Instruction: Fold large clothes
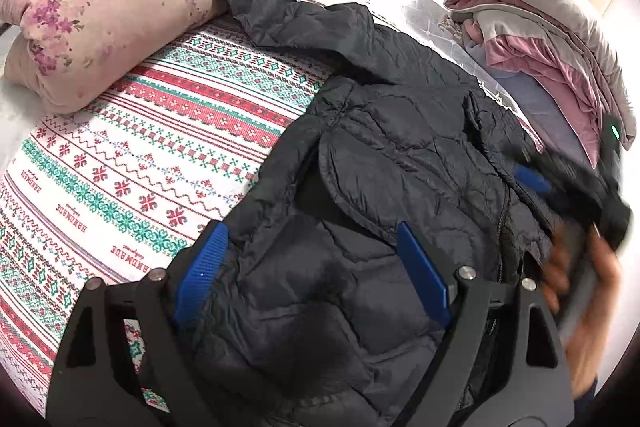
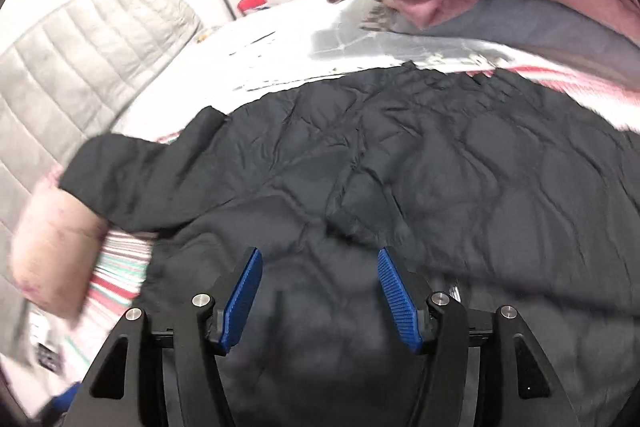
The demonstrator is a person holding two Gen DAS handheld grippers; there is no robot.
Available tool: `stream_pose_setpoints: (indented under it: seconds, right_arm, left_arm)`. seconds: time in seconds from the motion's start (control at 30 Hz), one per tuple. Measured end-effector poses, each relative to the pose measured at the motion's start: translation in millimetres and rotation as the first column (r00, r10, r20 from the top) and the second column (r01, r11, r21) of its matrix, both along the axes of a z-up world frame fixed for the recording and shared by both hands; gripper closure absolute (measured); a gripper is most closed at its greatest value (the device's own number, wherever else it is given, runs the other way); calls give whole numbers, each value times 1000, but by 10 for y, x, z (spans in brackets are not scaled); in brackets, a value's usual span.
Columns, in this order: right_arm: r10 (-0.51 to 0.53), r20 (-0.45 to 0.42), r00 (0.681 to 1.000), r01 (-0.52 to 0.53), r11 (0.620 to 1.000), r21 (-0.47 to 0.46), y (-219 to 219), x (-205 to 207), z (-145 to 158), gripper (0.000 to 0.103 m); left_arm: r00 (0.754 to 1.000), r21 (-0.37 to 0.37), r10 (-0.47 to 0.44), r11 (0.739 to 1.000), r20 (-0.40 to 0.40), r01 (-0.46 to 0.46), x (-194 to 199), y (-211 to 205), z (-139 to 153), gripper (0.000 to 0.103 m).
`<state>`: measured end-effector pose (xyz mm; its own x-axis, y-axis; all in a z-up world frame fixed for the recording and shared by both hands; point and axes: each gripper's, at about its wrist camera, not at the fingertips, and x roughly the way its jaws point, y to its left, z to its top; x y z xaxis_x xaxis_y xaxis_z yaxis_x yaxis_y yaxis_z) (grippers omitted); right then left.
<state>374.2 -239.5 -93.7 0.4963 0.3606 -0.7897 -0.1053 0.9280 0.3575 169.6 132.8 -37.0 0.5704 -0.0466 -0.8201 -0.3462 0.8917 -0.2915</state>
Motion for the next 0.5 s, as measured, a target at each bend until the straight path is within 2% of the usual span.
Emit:
stream_pose_setpoints:
  seconds: [0.1,0.2,0.37,0.43,0.5]
  right_arm:
    - [-36,-66,997,35,999,-18,-170,-406,71,41]
    - [-81,-84,993,77,996,-42,-358,-975,188,40]
    - [-139,-41,990,141,989,47,-566,-1611,371,28]
    - [-138,-29,990,141,985,98,-577,-1743,318,21]
    - [-111,-38,993,115,986,120,-524,-1757,144,19]
  left_arm:
    - [1000,10,1,1000,9,-1,0,13,31,17]
    - [1000,33,-5,999,13,5,10,-3,53,17]
    - [1000,42,20,999,6,-20,46,100,48,17]
    - [998,56,51,997,23,-52,30,195,93,17]
    - [996,88,79,993,40,-82,24,288,149,17]
